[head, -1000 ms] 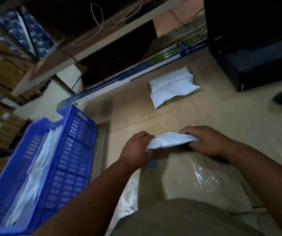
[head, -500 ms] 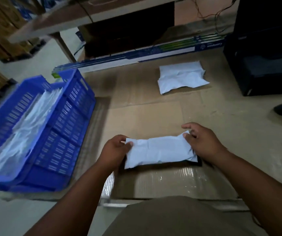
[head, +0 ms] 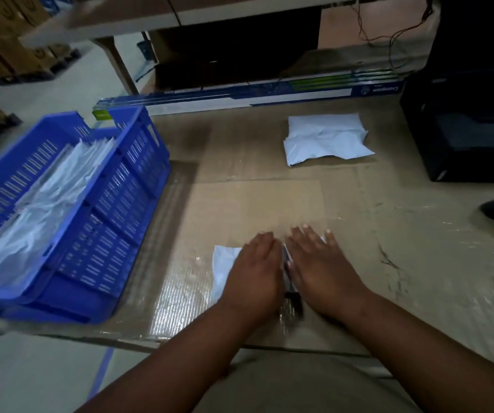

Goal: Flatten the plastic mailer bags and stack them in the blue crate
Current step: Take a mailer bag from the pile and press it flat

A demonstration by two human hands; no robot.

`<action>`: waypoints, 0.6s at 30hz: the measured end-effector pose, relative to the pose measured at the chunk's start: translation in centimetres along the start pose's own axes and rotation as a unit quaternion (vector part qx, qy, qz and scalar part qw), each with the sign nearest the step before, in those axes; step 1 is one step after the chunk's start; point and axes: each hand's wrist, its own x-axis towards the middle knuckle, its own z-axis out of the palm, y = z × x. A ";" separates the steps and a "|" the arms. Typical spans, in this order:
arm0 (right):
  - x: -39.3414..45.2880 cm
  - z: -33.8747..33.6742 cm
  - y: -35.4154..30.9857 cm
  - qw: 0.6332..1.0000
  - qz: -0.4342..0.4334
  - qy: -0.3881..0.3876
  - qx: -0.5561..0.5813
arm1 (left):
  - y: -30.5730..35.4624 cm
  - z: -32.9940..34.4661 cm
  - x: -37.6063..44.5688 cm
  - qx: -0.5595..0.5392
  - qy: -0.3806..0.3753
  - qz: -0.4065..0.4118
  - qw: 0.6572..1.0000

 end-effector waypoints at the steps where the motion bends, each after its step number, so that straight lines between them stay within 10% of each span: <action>1: 0.0 0.6 0.1 1.000 -0.006 -0.006 -0.006 | 0.2 0.7 0.2 0.002 -0.027 -0.004 1.000; 18: 0.5 2.5 1.2 1.000 -0.017 -0.017 -0.002 | 0.2 2.8 0.7 0.111 -0.107 -0.037 0.987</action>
